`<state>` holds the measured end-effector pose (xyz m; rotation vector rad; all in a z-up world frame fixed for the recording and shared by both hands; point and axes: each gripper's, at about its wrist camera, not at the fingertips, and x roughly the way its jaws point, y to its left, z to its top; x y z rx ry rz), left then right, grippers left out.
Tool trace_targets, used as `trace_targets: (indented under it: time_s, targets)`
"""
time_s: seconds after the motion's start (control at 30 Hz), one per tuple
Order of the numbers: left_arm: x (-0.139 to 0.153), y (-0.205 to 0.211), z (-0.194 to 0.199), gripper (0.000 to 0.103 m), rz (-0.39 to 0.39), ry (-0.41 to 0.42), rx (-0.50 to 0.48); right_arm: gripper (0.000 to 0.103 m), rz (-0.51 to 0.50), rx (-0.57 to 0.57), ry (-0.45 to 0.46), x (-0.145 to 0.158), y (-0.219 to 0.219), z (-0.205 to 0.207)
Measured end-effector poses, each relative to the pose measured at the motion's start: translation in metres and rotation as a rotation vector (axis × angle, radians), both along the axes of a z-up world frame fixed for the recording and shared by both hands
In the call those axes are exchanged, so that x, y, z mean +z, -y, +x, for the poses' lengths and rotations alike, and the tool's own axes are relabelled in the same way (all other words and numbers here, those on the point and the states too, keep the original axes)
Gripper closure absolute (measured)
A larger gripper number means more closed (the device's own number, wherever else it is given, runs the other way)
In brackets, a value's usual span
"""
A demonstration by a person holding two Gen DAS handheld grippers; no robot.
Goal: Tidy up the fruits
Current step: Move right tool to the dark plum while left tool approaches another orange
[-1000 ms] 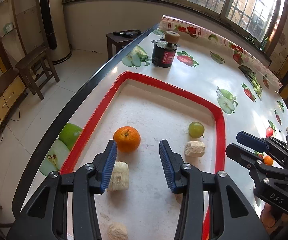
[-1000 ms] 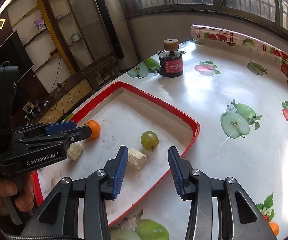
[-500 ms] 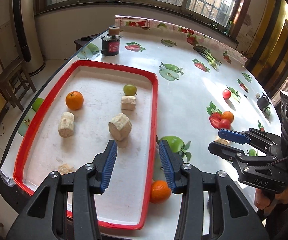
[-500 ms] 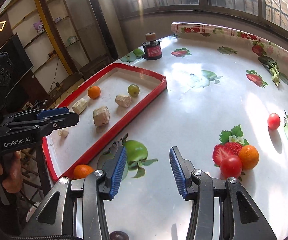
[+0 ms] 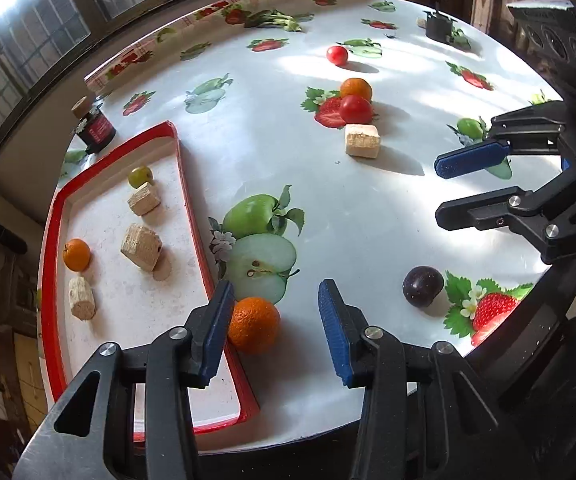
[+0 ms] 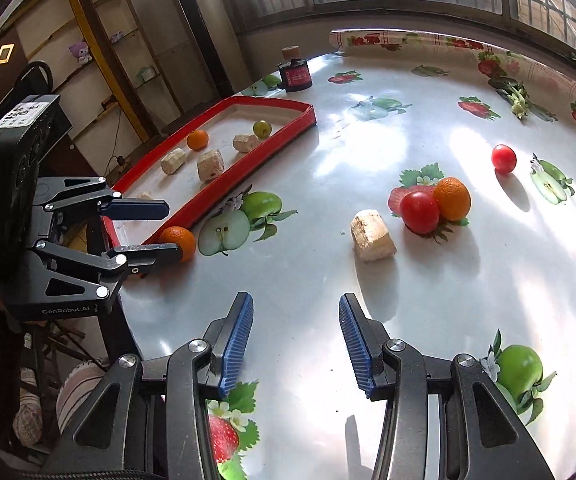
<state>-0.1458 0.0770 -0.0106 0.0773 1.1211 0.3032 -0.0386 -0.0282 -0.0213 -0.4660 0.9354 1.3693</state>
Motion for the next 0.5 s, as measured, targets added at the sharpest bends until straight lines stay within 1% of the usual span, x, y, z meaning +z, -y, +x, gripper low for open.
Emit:
trace_targets:
  time_s: [0.03, 0.1, 0.2, 0.27, 0.37, 0.5]
  targets:
    - [-0.003, 0.002, 0.003, 0.061, 0.024, -0.030, -0.030, 0.056, -0.002, 0.011, -0.006, -0.001, 0.002, -0.002]
    - [-0.011, 0.005, 0.008, 0.061, 0.032, -0.095, -0.104, 0.057, -0.001, 0.038, -0.026, -0.002, 0.006, -0.008]
    - [-0.020, 0.010, 0.010, 0.060, 0.079, -0.158, -0.187, 0.057, -0.002, 0.077, -0.034, -0.003, 0.006, -0.021]
    - [-0.020, 0.009, 0.012, 0.059, 0.076, -0.184, -0.220, 0.057, -0.008, 0.097, -0.034, -0.005, 0.002, -0.028]
    - [-0.021, 0.004, 0.015, 0.059, 0.051, -0.215, -0.258, 0.057, -0.027, 0.119, -0.036, -0.011, -0.004, -0.036]
    - [-0.023, 0.004, 0.015, 0.059, 0.061, -0.274, -0.342, 0.057, -0.053, 0.139, -0.037, -0.018, -0.012, -0.043]
